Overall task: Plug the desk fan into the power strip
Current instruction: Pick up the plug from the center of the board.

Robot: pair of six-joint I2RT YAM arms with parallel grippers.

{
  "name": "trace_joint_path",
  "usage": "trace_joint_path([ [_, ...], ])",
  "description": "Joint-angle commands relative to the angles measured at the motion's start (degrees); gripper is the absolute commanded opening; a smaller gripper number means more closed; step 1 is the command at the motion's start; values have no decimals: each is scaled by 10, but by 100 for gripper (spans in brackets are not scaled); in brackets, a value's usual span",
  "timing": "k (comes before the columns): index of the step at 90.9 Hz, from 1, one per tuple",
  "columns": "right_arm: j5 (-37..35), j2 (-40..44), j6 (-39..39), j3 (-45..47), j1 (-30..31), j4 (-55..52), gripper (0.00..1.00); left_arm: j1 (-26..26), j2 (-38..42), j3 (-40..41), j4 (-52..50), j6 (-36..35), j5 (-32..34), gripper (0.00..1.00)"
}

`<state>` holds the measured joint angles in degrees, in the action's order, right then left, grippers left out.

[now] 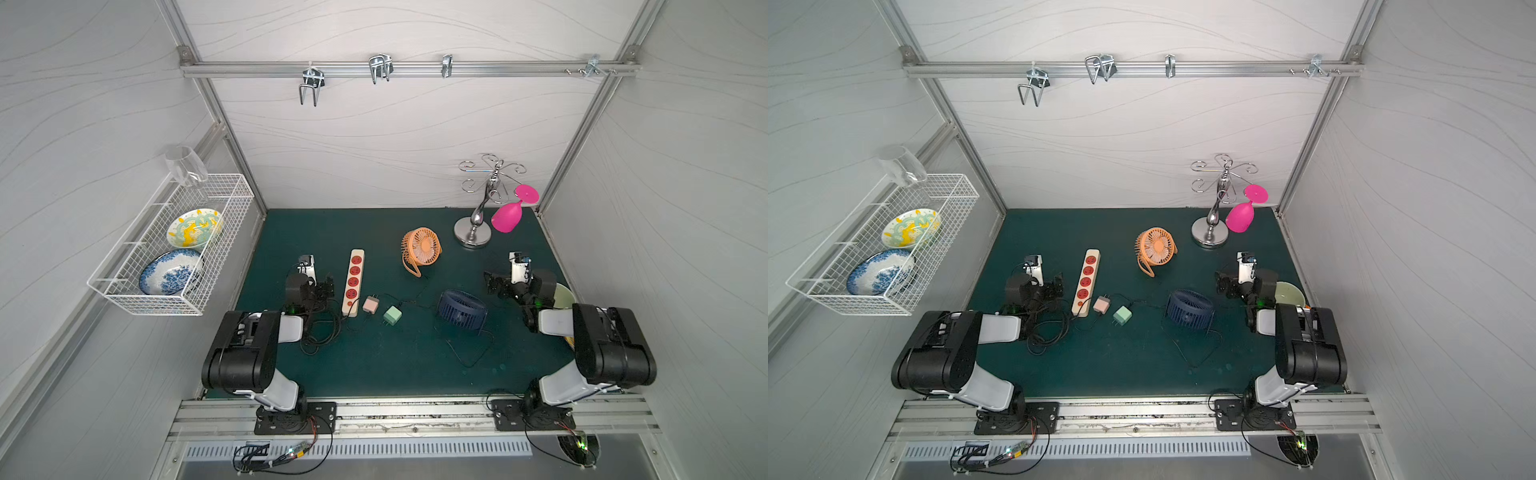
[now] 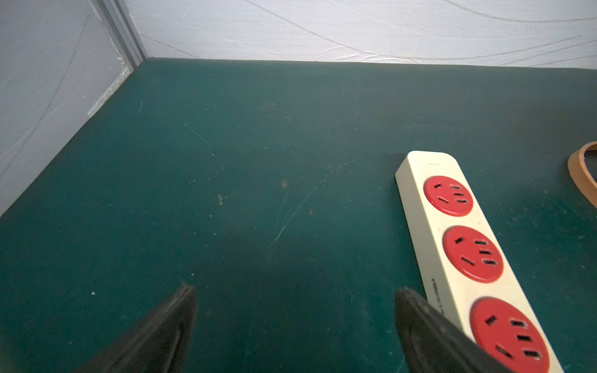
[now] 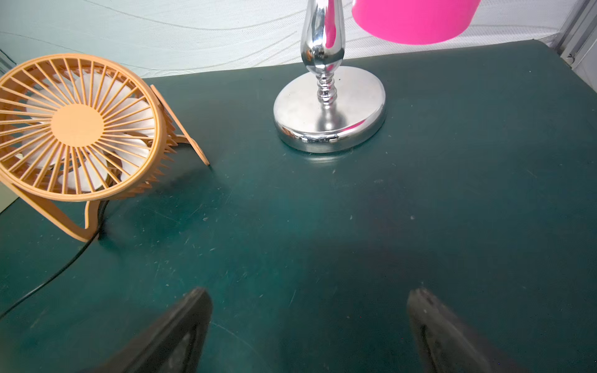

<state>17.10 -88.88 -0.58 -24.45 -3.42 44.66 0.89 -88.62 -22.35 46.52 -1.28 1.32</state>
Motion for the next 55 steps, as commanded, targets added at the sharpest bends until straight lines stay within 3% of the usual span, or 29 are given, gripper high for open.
trace_joint_path([
  [1,12,-6,-5,-3,-4,16,99,4,-4,-17,19,3,3,100],
  [45,13,-6,-2,-3,-5,17,99,4,-4,-17,20,4,1,100],
  [55,-21,5,-1,-10,3,-1,99,4,4,-28,-4,4,0,100],
])
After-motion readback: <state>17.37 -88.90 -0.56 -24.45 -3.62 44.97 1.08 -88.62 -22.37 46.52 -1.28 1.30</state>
